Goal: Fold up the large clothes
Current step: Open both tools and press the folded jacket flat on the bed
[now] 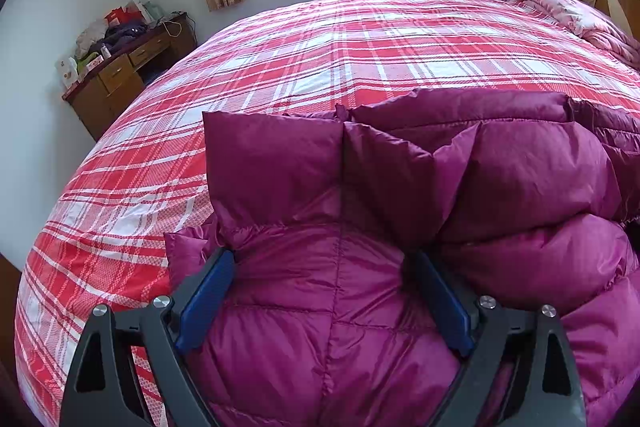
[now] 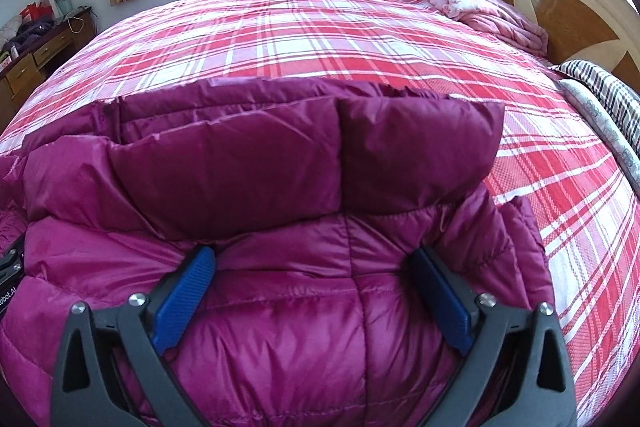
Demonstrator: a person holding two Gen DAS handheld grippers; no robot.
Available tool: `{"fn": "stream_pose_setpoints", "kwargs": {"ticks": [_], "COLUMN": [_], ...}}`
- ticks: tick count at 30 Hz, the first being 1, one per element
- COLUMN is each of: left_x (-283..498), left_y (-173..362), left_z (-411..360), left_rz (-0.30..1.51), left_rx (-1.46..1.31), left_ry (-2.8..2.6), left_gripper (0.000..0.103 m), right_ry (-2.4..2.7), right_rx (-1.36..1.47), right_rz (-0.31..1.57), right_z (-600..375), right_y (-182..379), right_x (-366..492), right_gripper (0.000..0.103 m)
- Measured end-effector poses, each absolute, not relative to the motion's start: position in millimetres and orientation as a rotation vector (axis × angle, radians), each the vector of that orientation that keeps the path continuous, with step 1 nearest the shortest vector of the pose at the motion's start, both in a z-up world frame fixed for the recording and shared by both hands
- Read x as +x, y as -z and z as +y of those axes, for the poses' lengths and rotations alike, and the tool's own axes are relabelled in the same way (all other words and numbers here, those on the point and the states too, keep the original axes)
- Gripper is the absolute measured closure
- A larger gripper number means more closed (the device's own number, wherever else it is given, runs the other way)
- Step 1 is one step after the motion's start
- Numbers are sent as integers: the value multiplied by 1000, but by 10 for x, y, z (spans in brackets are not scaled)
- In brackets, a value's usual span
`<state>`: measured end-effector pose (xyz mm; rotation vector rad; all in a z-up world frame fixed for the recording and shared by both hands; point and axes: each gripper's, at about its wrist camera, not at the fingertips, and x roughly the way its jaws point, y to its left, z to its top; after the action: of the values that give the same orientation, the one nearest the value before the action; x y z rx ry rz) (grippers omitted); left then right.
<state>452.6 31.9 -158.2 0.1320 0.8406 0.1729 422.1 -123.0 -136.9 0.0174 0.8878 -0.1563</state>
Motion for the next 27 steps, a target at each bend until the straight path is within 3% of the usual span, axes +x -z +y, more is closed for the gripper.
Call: {"fn": "stream_pose_setpoints", "kwargs": {"ticks": [11, 27], "left_x": [4245, 4178], "left_y": [1355, 1460], "left_z": [436, 236], "left_rz": [792, 774], "left_rx": [53, 140], "left_ry": [-155, -145], "left_gripper": [11, 11], "right_ry": [20, 16], "right_rx": [59, -101], "right_rz": [790, 841], "right_z": [-926, -504], "right_y": [1000, 1412], "right_x": [3664, 3685], "right_gripper": [5, 0]}}
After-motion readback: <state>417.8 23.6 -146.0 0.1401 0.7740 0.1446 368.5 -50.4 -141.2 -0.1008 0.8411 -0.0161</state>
